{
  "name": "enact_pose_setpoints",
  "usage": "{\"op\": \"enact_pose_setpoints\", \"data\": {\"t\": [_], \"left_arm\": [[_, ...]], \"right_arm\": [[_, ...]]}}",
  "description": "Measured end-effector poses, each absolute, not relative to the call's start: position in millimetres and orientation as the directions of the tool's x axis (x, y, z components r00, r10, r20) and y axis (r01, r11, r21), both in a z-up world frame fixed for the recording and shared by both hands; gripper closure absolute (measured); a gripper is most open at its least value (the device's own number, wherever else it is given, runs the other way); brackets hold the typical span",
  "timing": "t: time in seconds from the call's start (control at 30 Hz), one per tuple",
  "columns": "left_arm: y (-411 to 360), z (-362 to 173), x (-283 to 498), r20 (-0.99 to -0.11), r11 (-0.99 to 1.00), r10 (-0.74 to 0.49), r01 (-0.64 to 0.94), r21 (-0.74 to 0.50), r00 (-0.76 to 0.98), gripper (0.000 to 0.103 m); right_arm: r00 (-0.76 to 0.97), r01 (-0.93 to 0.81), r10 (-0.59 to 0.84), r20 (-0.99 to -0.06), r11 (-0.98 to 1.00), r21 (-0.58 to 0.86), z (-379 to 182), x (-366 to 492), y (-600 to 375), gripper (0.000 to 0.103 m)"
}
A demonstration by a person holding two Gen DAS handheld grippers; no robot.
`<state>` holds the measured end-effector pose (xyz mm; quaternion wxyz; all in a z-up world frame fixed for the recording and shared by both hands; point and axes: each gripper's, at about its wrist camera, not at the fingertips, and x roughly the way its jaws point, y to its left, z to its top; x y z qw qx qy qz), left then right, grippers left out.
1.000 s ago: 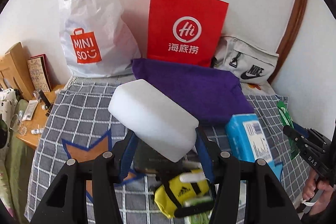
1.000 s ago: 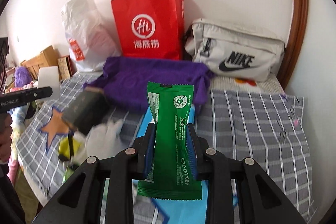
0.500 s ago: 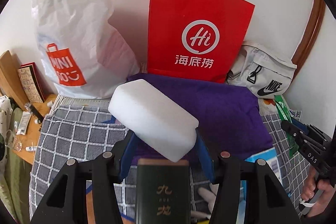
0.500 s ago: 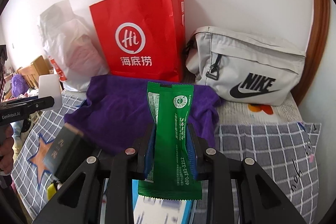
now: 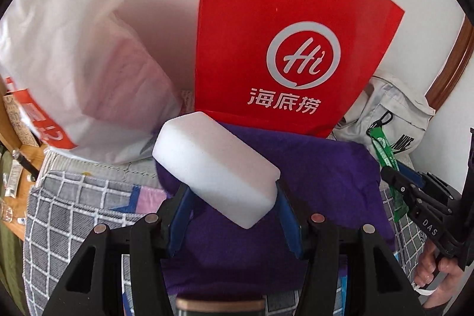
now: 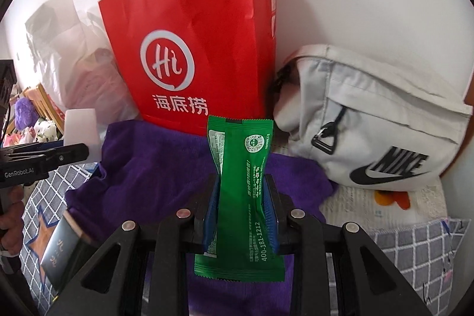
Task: Organize soft objects
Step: 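Carry sponge and sachet onto the purple towel and open both grippers, then return both grippers to the items and grasp the mesh bag with the right gripper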
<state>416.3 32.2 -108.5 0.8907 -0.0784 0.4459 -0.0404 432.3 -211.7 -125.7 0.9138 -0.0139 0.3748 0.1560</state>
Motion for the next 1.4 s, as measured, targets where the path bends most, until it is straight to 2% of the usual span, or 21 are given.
{"op": "enact_pose_setpoints", "data": {"t": [0.37, 0.73, 0.8, 0.87, 0.97, 1.03, 1.1, 1.4], "left_arm": [[33, -153, 458, -0.825, 0.963, -0.245, 0.032, -0.267, 0.509, 0.05], [21, -174, 474, -0.837, 0.957, -0.273, 0.044, -0.287, 0.474, 0.049], [21, -174, 474, -0.835, 0.955, -0.275, 0.038, -0.293, 0.477, 0.047], [26, -173, 475, -0.838, 0.954, -0.279, 0.035, -0.298, 0.469, 0.044], [30, -173, 475, -0.844, 0.953, -0.285, 0.038, -0.302, 0.453, 0.03], [28, -170, 474, -0.85, 0.959, -0.27, 0.045, -0.28, 0.453, 0.028], [26, -167, 473, -0.852, 0.964, -0.254, 0.044, -0.263, 0.458, 0.021], [29, -131, 440, -0.829, 0.976, -0.195, 0.022, -0.216, 0.524, 0.021]], "right_arm": [[0.57, -0.279, 0.267, -0.777, 0.952, 0.122, -172, 459, -222, 0.074], [0.517, -0.264, 0.254, -0.817, 0.956, 0.13, -192, 467, -224, 0.07], [0.516, -0.268, 0.263, -0.815, 0.953, 0.138, -192, 467, -223, 0.068], [0.52, -0.273, 0.27, -0.81, 0.951, 0.142, -191, 466, -224, 0.055], [0.528, -0.278, 0.278, -0.802, 0.949, 0.146, -189, 463, -226, 0.04], [0.534, -0.277, 0.283, -0.797, 0.949, 0.151, -187, 462, -229, 0.034], [0.54, -0.276, 0.287, -0.791, 0.948, 0.156, -186, 460, -231, 0.033], [0.639, -0.215, 0.251, -0.727, 0.966, 0.144, -150, 429, -242, 0.033]]}}
